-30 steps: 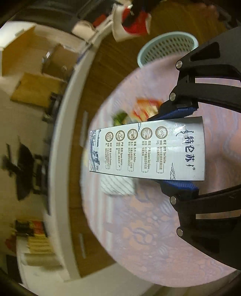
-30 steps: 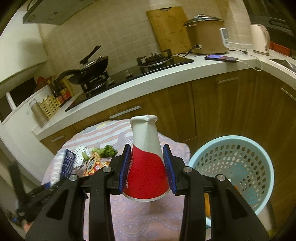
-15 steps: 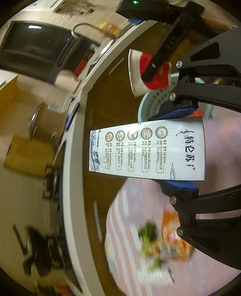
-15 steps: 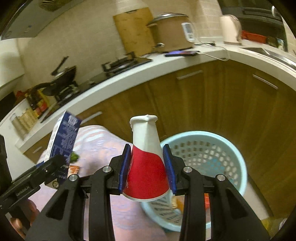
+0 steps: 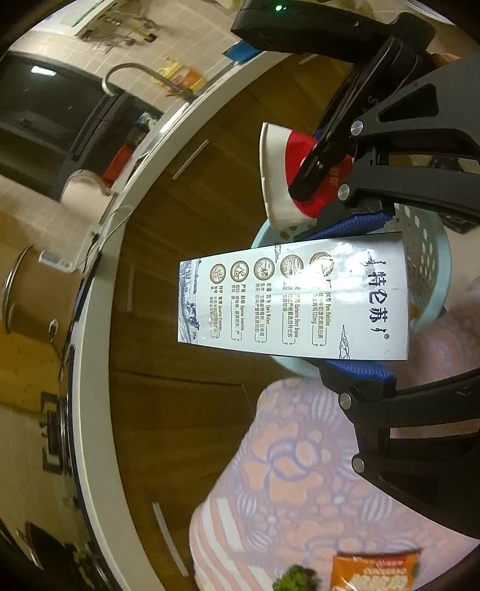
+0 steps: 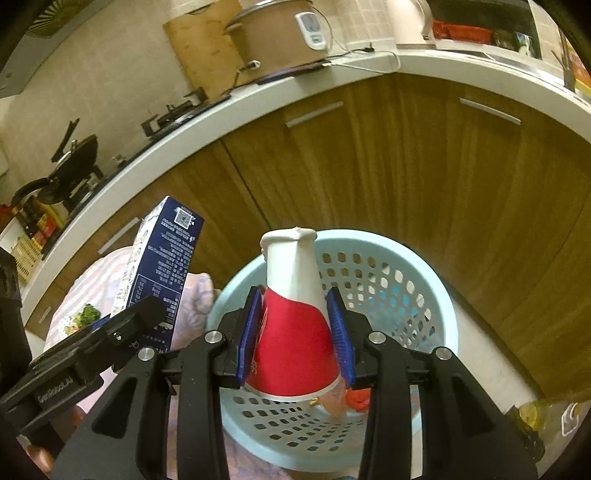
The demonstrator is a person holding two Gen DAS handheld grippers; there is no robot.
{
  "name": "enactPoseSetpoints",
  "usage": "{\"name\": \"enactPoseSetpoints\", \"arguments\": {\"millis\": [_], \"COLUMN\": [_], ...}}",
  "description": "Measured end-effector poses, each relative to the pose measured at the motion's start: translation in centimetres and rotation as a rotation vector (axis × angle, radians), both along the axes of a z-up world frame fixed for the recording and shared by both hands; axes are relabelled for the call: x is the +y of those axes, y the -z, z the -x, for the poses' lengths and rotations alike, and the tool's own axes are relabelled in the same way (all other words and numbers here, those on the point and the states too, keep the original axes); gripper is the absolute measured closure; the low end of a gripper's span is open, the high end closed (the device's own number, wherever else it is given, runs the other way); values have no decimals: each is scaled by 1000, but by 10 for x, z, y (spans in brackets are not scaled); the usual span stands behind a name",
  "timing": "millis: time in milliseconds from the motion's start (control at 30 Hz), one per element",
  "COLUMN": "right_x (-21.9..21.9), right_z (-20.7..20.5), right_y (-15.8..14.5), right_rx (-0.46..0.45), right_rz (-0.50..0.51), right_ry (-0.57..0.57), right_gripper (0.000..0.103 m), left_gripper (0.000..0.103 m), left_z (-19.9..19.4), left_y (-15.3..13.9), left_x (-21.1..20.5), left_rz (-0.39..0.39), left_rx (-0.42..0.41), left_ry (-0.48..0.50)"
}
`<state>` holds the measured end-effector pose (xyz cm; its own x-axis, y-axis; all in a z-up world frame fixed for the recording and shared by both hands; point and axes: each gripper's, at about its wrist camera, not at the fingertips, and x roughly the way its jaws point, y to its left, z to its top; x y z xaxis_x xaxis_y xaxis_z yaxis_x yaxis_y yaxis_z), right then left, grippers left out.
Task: Collect trash
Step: 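Carry the carton and cup over the blue basket and open both tools, then move both open tools back over the table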
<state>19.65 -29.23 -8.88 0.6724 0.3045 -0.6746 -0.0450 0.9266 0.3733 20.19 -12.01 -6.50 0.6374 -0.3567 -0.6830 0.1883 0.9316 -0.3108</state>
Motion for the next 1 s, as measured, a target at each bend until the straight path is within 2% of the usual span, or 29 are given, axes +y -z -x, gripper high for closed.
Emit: {"name": "enactPoseSetpoints", "arguments": {"millis": [33,100,133,300,533,700,1000], "right_x": [-1,-3,-5,-9,15,54,152], "right_z": [-2,-5,-5,-3,6,13,34], "right_y": [4,6,7,8,-11,-27,-46], "right_rx": [16,20,18,17,-31,-67,-123], "right_rz": [-1,3,6,-5,-3,-3,35], "right_ry": [8,29,40,45,-13,-112,-345], "right_gripper": [54,39,38,38,38,38,38], "left_gripper": [43,38,38,38,38,38,38], "left_z": [-2,-1,0,6,30,57,105], "left_y": [1,2,1,-3,-18,-33,-51], "left_x": [-2,-3,-2,11,40,77,169], "left_rz": [-2,-17,-24,-19,-7,-15,-22], "left_rx": [3,-4,-8,-14,-53,-103,-126], "left_ry": [13,13,13,-10,-81,-165,-371]}}
